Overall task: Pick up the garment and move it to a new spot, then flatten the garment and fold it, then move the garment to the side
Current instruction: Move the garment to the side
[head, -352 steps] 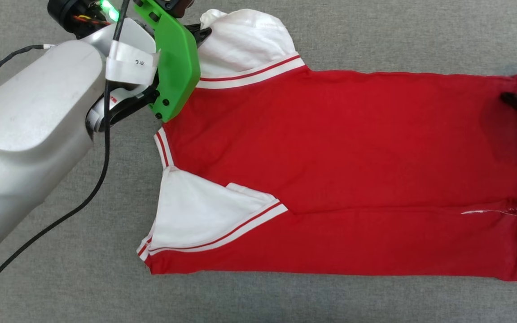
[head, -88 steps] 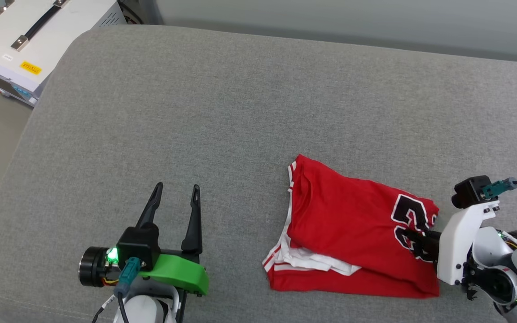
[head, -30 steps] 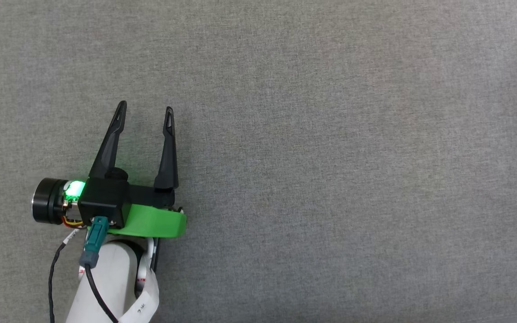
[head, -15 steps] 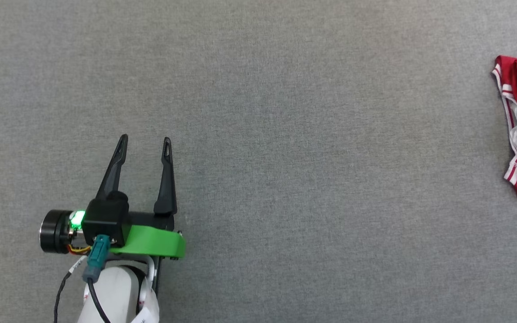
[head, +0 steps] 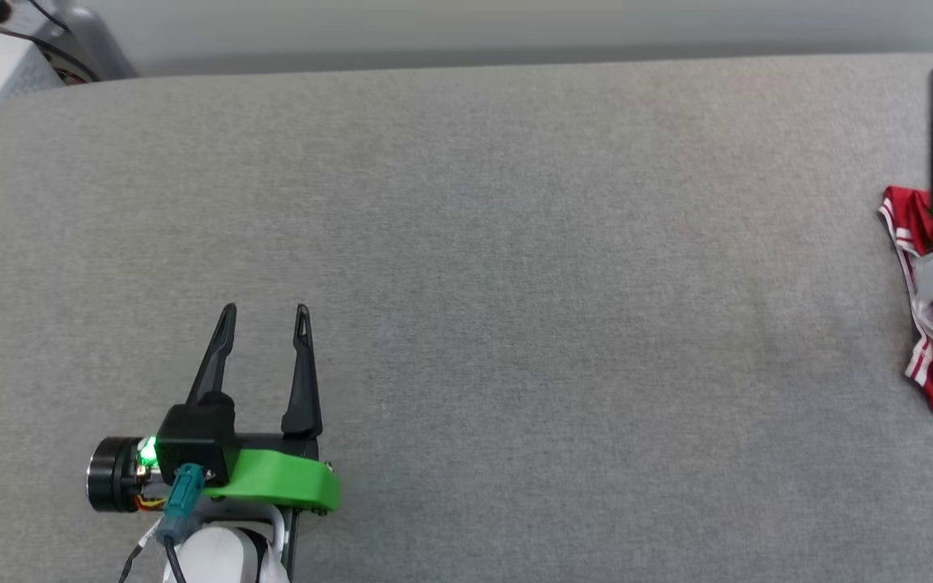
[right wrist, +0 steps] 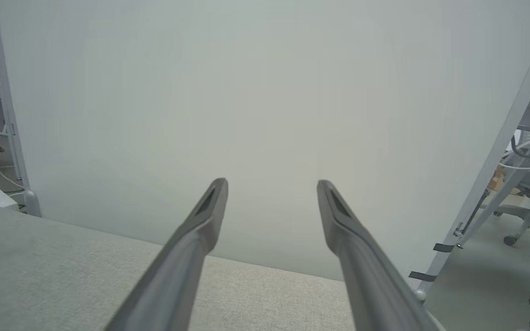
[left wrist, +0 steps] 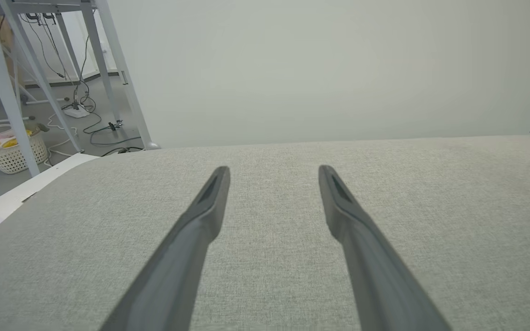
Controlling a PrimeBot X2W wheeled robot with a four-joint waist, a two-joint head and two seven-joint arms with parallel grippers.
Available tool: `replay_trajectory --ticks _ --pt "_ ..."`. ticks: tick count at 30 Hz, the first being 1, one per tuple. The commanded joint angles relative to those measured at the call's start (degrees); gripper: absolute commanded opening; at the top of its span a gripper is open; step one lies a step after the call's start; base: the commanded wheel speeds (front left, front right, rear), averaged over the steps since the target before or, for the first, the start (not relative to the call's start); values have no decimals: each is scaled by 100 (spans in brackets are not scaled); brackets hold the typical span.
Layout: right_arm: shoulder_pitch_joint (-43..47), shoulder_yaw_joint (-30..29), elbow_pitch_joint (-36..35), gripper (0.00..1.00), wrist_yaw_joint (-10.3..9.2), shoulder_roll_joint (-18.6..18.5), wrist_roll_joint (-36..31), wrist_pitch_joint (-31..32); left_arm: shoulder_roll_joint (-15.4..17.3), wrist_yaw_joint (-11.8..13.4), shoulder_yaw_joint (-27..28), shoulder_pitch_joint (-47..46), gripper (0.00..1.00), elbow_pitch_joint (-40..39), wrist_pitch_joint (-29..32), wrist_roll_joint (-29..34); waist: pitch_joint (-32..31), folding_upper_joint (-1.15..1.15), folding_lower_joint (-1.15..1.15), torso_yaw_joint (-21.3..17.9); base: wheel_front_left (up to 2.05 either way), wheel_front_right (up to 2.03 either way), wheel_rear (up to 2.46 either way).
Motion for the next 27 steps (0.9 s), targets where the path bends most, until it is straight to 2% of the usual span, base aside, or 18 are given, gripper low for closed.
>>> replay_trajectory --ticks 1,9,15,20,27 --pt "213 71 -141 100 -4 160 -97 -58 -33 33 25 92 100 19 -33 -25 -270 0 0 240 0 0 0" --pt "1142 474 -536 100 -4 945 -124 -113 -66 13 94 261 100 219 -33 -72 -576 0 0 316 0 0 0" --pt "1924 385 -465 100 -4 1413 -187 -115 -87 -10 129 408 100 364 -33 -88 -856 0 0 312 0 0 0" --pt "2490 219 -506 100 -4 1624 -206 -115 -99 -60 144 579 100 418 -33 -104 -1056 0 0 298 0 0 0" --pt "3095 91 -758 100 -4 1617 -234 -115 -123 -124 152 890 100 426 -33 -157 -1329 0 0 275 0 0 0"
